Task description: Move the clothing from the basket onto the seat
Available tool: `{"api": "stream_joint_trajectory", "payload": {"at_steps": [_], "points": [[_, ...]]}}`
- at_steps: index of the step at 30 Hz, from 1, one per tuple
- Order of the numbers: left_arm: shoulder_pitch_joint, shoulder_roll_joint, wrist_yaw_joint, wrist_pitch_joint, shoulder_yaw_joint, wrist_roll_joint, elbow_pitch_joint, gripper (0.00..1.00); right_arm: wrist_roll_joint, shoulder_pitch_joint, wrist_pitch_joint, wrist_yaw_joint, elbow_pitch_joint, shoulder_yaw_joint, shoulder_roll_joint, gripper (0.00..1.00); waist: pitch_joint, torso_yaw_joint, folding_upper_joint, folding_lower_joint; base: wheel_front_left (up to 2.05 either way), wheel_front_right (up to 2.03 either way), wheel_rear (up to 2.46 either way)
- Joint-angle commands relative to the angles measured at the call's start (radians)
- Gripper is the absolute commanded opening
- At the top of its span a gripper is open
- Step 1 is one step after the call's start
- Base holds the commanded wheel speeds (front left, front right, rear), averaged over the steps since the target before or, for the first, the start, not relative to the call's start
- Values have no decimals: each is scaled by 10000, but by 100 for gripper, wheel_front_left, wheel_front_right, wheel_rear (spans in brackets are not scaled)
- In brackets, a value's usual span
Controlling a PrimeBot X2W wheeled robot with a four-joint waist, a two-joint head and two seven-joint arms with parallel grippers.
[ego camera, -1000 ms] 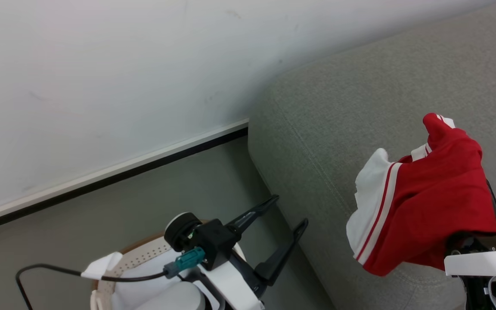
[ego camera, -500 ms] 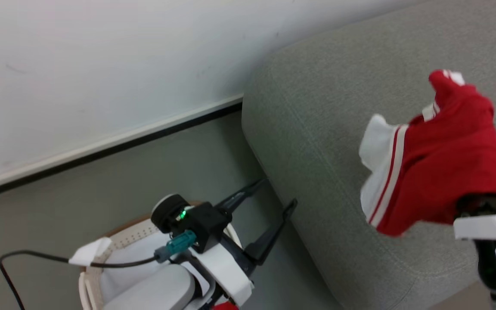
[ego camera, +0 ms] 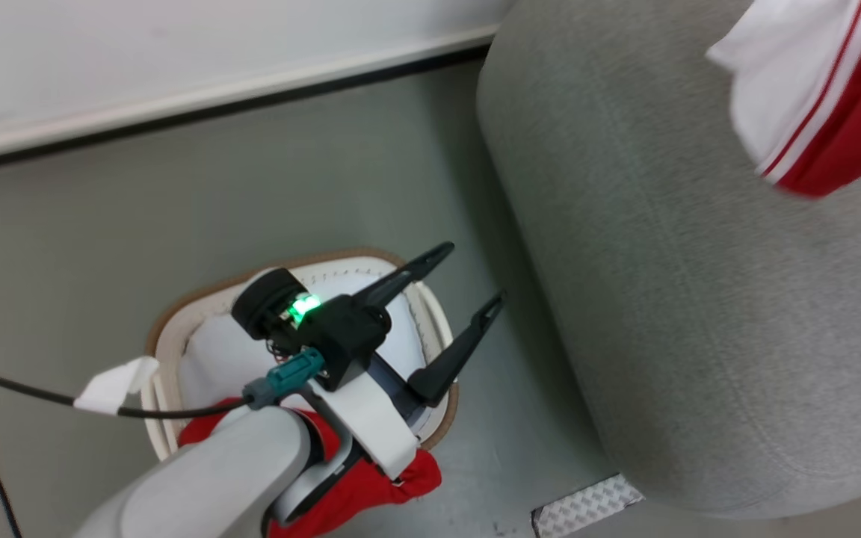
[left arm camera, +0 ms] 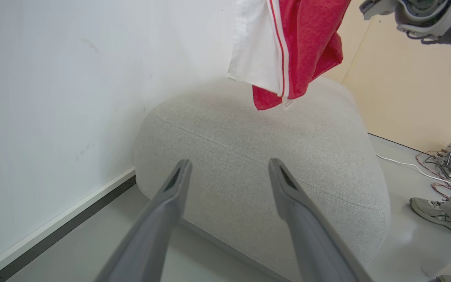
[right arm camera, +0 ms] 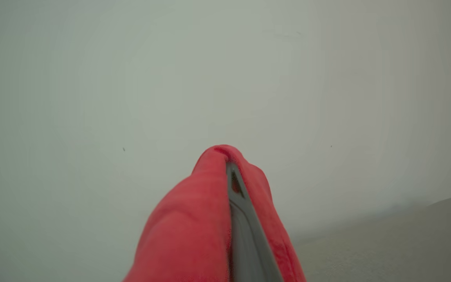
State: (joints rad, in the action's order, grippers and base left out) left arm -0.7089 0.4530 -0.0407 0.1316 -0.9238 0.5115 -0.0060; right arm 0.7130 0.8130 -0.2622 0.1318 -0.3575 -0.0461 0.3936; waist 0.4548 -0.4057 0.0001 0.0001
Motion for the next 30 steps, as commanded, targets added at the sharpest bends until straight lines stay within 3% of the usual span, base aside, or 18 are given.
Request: {"api": "stream_joint_trajectory", "payload": {"at_steps": [1, 8, 14, 21, 24, 25, 26, 30], "points": [[-134, 116, -16, -63, 36, -98, -50, 100, 118, 369, -24, -21, -213, 135, 166, 0, 851, 575, -1, -1, 0, 0, 0], [-553, 191, -38, -137, 167, -219, -291, 100, 42, 1799, -31, -22, -2160, 664, 798, 0, 1918, 1212, -1, -1, 0, 0, 0], [-783, 223, 17, -71, 173, -309, -232, 100, -521, 2090, 137, -22, -4182, -39, 881, 0, 2277, 1433, -1, -1, 0, 0, 0], [-845, 63, -21, 22, 150, -249, -87, 100, -639, 2095, 1352, -22, -6522, -685, 942, 3, 2338, 1569, -1, -1, 0, 0, 0], [-716, 93, -44, 112, 175, -150, 31, 100, -524, 2083, 1741, -22, -6728, -1145, 883, 41, 2207, 1521, -1, -1, 0, 0, 0], [-663, 108, -52, 149, 183, -112, 81, 100, -466, 2062, 1893, -22, -6752, -1325, 862, 65, 2130, 1491, -1, -1, 0, 0, 0], [-622, 119, -73, 190, 189, -83, 130, 100, -404, 2050, 2053, -22, -6744, -1485, 849, 96, 2038, 1456, -1, -1, 0, 0, 0], [-439, 60, -120, 326, 212, 40, 304, 100, -222, 1945, 2561, -22, -6483, -2309, 919, 100, 1529, 1299, -1, -1, 0, 0, 0]]}}
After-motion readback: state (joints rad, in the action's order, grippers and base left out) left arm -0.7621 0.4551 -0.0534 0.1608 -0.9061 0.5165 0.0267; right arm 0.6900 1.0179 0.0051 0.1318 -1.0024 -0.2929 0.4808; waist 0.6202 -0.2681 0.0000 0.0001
